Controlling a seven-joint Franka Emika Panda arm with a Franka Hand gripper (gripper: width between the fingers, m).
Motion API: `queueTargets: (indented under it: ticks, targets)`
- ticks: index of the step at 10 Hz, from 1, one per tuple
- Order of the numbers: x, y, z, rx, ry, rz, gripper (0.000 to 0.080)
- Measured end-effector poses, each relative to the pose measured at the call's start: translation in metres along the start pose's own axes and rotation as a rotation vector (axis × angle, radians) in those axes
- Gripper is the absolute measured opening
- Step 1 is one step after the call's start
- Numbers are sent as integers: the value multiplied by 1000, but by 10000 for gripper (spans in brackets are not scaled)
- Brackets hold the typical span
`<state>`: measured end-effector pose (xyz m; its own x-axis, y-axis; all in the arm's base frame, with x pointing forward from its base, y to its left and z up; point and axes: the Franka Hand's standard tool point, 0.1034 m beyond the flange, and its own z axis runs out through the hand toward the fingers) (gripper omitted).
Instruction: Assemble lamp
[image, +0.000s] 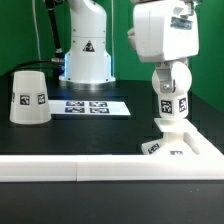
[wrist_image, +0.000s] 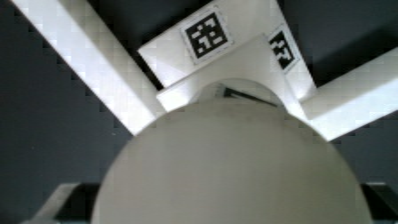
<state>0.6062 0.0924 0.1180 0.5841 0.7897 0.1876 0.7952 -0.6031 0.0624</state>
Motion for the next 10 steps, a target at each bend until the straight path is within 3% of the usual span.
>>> queueTargets:
  ticks: [3, 10]
  targets:
    - [7, 0, -1, -21, 27, 362, 576]
    - [2, 7, -2, -30, 45, 895, 577]
